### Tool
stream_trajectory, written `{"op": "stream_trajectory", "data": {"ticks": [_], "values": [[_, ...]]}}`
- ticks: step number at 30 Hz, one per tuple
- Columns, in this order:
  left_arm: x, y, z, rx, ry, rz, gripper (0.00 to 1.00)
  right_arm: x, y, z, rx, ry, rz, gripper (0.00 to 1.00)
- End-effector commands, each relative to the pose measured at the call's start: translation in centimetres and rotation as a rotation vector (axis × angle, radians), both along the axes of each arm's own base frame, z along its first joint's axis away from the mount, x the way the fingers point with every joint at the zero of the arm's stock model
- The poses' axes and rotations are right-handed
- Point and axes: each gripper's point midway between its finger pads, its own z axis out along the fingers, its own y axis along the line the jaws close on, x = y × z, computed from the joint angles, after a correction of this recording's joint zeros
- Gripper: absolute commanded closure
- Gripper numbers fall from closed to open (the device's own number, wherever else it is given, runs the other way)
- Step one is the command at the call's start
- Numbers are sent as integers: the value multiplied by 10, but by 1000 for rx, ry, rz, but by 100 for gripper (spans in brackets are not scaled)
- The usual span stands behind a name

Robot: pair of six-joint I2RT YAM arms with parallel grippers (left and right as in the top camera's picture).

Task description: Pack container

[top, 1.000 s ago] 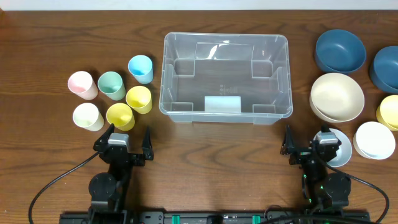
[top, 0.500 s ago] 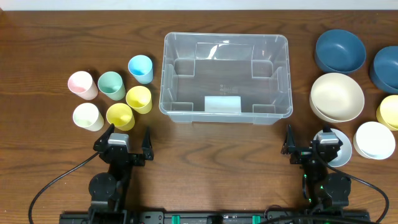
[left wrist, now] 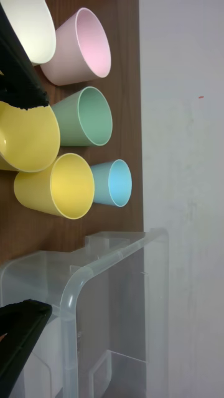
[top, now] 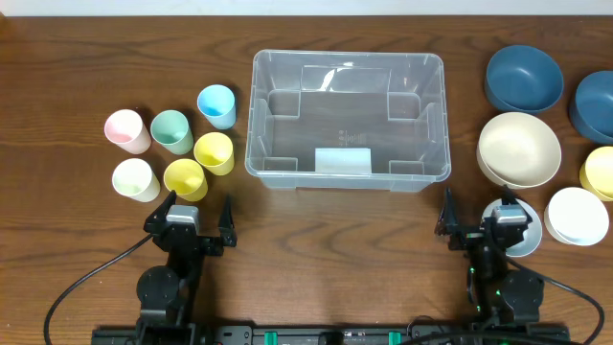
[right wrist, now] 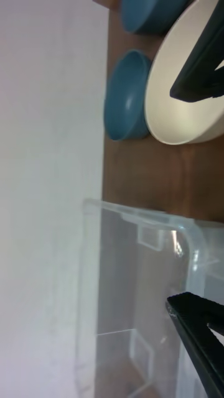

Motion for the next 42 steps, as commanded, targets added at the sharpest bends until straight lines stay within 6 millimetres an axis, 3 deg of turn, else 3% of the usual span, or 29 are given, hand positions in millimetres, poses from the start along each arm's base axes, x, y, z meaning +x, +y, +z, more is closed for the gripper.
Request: {"op": "stream_trajectory", "data": {"ticks": [1,6,14,19,23,31,37,42], "values": [[-1,0,-16,14,44,-7,2,-8,5,43,22,-88,35,1],[-1,0,-16,14,44,-7,2,-34,8,94,21,-86,60,1],[-1,0,-16,14,44,-7,2,-85,-11,167,-13,-46,-40,1],[-1,-1,-16,14,44,-8,2,-87,-17,199,31,79,-79,1],[-1,-1,-16,14,44,-8,2,-68,-20,201,29,338,-105,1],[-1,0,-16,14,44,-7,2,-17,-34,197,-169,799,-158,1],[-1,0,-16,14,44,-7,2,17,-28,164,-128,973,-144,1],[-1,0,-16,14,44,-7,2,36,-34,138,-37,1078,-197,1]]}}
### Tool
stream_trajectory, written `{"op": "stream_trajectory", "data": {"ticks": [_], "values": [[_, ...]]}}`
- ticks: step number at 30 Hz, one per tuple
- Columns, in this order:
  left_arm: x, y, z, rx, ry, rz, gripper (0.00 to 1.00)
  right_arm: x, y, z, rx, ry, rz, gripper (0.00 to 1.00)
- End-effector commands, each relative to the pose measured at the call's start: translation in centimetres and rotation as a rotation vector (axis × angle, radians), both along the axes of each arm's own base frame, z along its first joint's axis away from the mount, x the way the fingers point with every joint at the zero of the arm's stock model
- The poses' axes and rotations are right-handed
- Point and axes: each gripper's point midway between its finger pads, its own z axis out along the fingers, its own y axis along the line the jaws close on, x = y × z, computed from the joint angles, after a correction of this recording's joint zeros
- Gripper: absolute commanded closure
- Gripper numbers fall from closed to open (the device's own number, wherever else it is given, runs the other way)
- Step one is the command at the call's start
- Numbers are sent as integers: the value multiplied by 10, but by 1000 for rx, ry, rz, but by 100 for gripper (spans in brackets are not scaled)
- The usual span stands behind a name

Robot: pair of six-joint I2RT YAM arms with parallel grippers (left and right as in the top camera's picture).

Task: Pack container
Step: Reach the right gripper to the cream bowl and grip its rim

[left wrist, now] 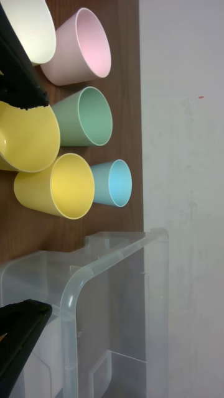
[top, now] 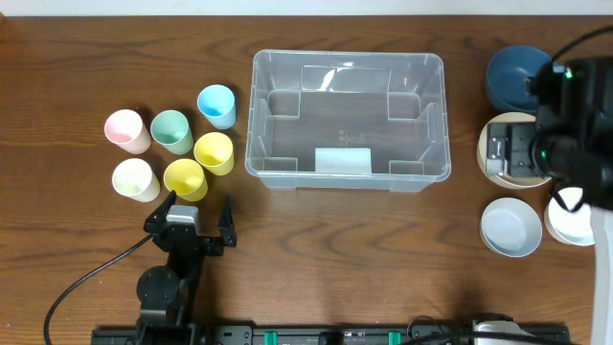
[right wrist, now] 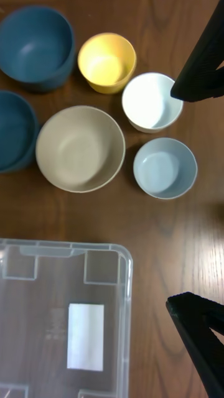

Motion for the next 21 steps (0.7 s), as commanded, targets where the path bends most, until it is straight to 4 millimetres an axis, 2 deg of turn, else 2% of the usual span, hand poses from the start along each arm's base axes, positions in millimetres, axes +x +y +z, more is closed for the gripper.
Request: {"op": "stream_trajectory", "data": {"ticks": [1,5,8,11,15,21], "values": [[-1,-1,-16,14,44,-8,2,12,-14,-6,59,11,-150,1],[-1,-1,-16,14,44,-8,2,29,-41,-27,141,52,-348,1],[-1,-1,-16,14,44,-8,2,41,-57,-47,184,100,-402,7],[-1,-1,-16,14,44,-8,2,52,-73,-77,189,162,-453,10],[-1,-1,-16,14,44,-8,2,66,-78,-124,193,231,-460,15],[-1,-1,-16,14,44,-8,2,76,-65,-201,214,329,-359,21]]}}
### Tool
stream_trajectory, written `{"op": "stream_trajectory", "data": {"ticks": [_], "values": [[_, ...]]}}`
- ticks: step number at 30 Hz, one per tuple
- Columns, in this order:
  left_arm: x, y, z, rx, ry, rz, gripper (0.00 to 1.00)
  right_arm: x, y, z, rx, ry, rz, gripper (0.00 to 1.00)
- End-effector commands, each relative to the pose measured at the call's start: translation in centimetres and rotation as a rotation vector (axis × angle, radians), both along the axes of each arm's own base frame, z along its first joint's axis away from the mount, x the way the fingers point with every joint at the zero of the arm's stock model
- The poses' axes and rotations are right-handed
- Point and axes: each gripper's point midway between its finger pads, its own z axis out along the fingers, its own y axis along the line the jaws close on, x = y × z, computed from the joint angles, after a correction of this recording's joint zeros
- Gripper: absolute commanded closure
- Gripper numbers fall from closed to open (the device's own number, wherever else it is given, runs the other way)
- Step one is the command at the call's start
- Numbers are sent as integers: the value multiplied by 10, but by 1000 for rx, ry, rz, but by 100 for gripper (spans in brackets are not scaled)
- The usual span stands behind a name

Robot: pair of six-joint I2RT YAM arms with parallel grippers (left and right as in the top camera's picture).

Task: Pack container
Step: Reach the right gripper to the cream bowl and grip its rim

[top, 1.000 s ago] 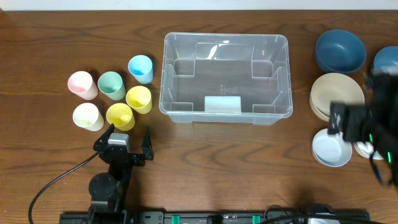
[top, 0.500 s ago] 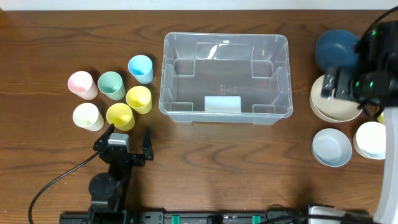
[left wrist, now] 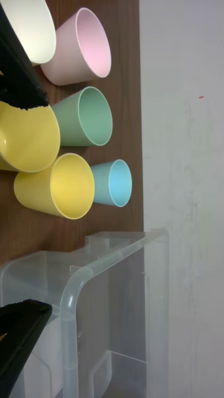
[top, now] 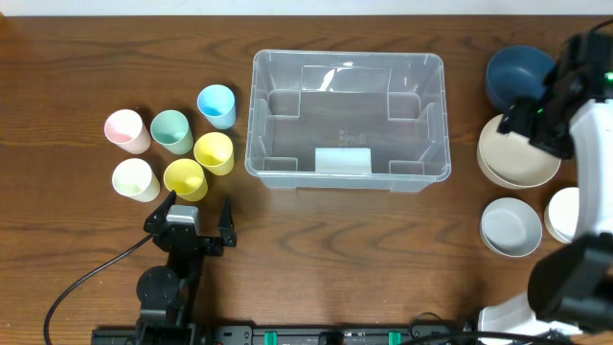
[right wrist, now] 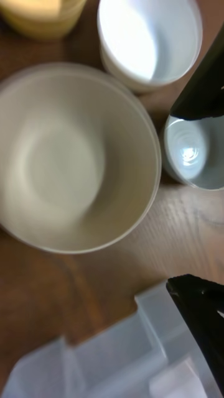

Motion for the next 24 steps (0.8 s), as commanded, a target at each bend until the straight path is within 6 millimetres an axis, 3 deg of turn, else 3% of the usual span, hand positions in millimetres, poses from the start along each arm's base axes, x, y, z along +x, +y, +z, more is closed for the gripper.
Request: {"op": "stream_trajectory", "data": {"ticks": [1,5,13,17,24], "values": [[-1,-1,-16,14,44,-8,2,-4,14,-40,49,62,73,23],[-1,-1,-16,14,44,-8,2,-1,21,-61,69,64,137,24],[-1,-1,-16,14,44,-8,2,13,38,-64,71,14,272,34],[-1,-1,-16,14,44,-8,2,13,43,-75,66,15,305,43],[-1,-1,-16,14,44,-8,2,8,36,-90,21,38,297,54]]}}
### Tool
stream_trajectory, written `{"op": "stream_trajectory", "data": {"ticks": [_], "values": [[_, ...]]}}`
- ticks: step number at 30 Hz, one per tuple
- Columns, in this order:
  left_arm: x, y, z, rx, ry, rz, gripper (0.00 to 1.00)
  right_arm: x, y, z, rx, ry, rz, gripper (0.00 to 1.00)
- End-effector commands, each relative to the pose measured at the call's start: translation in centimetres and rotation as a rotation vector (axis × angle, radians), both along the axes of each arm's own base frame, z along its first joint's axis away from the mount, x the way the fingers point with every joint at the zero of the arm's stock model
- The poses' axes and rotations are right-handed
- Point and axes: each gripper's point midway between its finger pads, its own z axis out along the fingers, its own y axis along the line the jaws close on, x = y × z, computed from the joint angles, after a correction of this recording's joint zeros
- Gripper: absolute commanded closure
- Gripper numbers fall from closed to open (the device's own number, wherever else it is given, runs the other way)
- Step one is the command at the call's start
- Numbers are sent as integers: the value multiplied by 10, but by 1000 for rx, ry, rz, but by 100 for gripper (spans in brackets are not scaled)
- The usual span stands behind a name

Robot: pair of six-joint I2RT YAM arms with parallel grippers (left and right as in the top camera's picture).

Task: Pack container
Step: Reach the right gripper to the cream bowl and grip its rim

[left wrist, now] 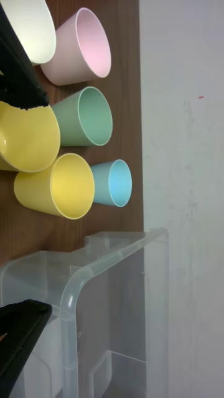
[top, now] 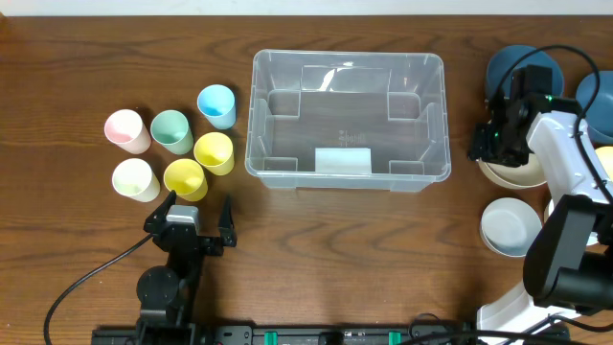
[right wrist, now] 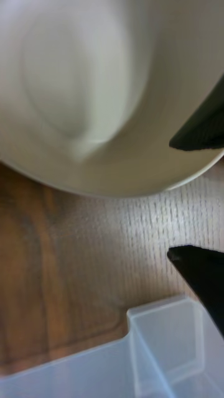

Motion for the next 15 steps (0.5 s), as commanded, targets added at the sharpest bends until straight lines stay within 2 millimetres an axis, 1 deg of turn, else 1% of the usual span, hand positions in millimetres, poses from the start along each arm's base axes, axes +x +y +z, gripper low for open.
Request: {"op": "stream_trajectory", "data": {"ticks": [1,4,8,13,15], "values": [[-1,-1,-16,14,44,-8,2,-1,-5,-3,-48,9,16,57],[-1,-1,-16,14,44,-8,2,-2,-10,-3,-80,16,13,61],[-1,-1,-16,14,44,-8,2,-1,-12,-5,-89,11,28,65],[-1,-1,-16,14,44,-8,2,-6,-11,-17,-90,17,40,67],[-1,-1,-16,14,44,-8,2,-8,-11,-20,-90,19,39,69]]}}
